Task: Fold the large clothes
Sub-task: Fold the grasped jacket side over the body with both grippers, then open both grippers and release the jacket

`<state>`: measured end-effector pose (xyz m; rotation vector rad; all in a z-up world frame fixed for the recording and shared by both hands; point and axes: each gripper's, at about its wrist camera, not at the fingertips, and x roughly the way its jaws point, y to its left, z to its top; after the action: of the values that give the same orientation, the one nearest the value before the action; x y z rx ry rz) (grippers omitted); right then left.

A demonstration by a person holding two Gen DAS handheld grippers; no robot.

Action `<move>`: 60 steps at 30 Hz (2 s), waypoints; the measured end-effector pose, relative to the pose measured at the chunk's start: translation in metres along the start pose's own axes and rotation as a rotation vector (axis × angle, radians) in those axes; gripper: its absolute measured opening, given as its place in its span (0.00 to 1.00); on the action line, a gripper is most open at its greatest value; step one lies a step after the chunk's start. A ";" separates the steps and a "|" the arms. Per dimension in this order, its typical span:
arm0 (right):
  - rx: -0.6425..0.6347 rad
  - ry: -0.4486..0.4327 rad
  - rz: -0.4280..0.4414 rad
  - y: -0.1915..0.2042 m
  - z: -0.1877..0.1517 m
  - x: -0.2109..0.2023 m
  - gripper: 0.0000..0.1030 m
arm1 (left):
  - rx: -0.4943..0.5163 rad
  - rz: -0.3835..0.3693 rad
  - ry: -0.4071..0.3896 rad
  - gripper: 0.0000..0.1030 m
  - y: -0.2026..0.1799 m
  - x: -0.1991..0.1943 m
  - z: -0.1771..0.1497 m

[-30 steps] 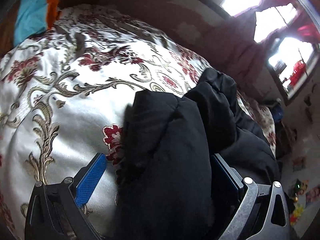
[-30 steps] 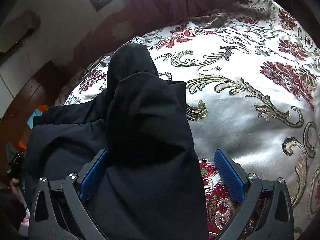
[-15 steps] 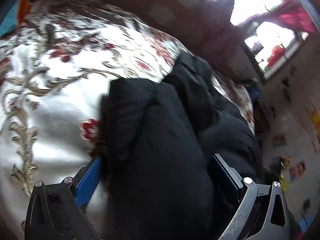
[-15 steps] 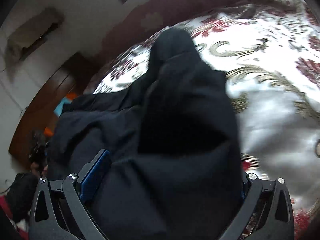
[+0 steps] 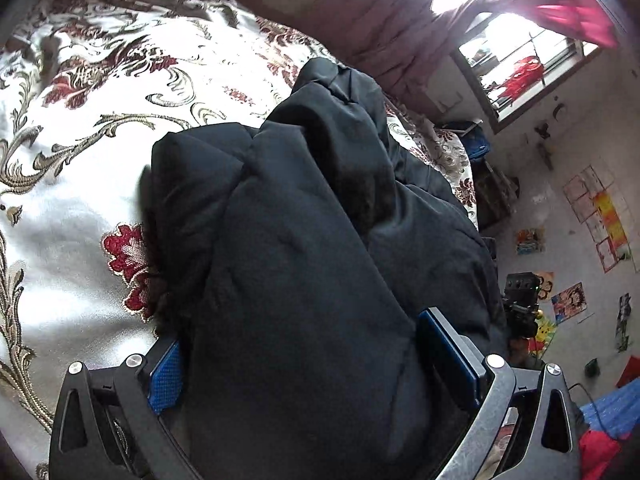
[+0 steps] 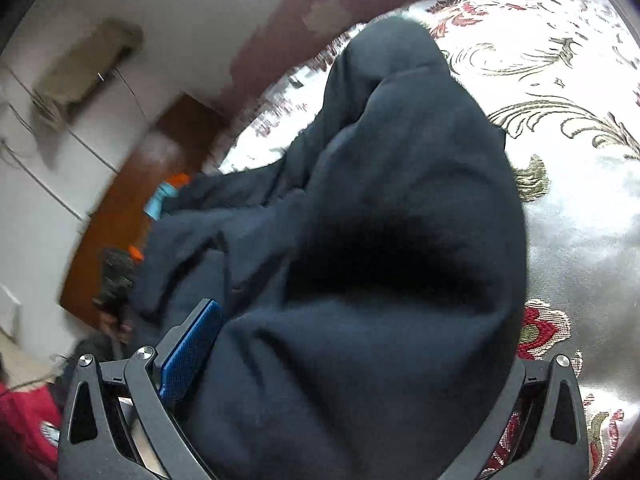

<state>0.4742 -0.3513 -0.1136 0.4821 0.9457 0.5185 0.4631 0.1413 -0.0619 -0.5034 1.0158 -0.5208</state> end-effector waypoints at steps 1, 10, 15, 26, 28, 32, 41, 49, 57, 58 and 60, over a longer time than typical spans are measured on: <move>0.001 0.002 -0.013 0.003 -0.003 -0.002 0.99 | -0.004 0.006 0.006 0.99 -0.001 0.001 0.000; 0.007 -0.081 -0.111 0.035 -0.009 -0.019 0.45 | -0.028 0.120 0.024 0.65 -0.027 -0.002 0.002; -0.004 -0.121 -0.129 0.056 -0.003 -0.035 0.27 | -0.030 0.138 -0.003 0.38 -0.042 -0.012 -0.001; -0.085 -0.260 -0.071 0.120 0.009 -0.103 0.19 | 0.018 0.117 -0.130 0.17 -0.089 -0.063 0.000; -0.097 -0.276 -0.064 0.126 0.010 -0.113 0.19 | 0.032 0.111 -0.149 0.17 -0.095 -0.072 -0.002; -0.114 -0.293 -0.047 0.134 0.006 -0.129 0.19 | 0.058 0.100 -0.183 0.17 -0.109 -0.093 -0.005; -0.110 -0.239 -0.079 0.120 -0.009 -0.114 0.19 | 0.052 0.111 -0.176 0.17 -0.108 -0.099 -0.019; -0.091 -0.178 -0.165 0.087 -0.021 -0.085 0.19 | 0.001 0.152 -0.098 0.17 -0.077 -0.066 -0.041; -0.091 -0.162 -0.254 0.081 -0.023 -0.073 0.32 | 0.017 0.207 -0.083 0.27 -0.069 -0.051 -0.040; -0.082 -0.153 -0.274 0.081 -0.022 -0.071 0.37 | 0.024 0.222 -0.079 0.32 -0.069 -0.049 -0.040; -0.054 -0.128 -0.307 0.079 -0.020 -0.067 0.49 | 0.014 0.252 -0.068 0.44 -0.066 -0.047 -0.039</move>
<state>0.4090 -0.3275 -0.0340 0.3100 0.8607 0.2316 0.3974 0.1136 -0.0079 -0.3714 0.9927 -0.2846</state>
